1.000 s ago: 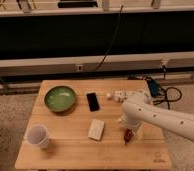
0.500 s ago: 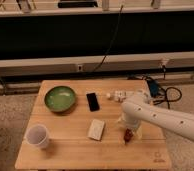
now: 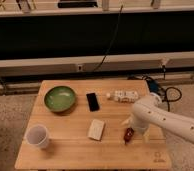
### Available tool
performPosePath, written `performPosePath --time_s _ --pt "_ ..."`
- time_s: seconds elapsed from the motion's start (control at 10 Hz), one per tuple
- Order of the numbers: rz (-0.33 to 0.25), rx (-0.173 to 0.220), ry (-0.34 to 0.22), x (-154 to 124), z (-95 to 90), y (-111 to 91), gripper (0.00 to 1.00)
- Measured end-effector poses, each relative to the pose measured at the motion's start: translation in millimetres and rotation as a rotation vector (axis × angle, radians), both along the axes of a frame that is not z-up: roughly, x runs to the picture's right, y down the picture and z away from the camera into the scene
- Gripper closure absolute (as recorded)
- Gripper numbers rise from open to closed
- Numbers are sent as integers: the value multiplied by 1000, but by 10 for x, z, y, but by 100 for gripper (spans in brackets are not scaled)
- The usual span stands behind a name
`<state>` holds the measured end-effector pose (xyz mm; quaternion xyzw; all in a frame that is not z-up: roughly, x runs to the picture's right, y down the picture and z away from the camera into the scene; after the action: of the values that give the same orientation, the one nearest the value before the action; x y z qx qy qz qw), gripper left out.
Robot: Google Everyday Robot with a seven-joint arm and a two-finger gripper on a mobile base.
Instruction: Place the pepper on the white sponge
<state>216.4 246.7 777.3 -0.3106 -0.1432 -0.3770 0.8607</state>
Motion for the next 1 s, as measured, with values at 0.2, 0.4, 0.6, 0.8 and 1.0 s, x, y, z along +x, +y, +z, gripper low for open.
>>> performPosePath --time_s 0.2,0.4,0.6,0.8,1.0 --pt "6 -7 -8 34 43 47 20" --pt "2 -16 -24 -2 91 79 20" --pt "-6 -25 -33 -33 139 112 27" --pt "-13 -38 -38 -34 162 141 47" --pt "-18 -45 -47 -50 164 163 69"
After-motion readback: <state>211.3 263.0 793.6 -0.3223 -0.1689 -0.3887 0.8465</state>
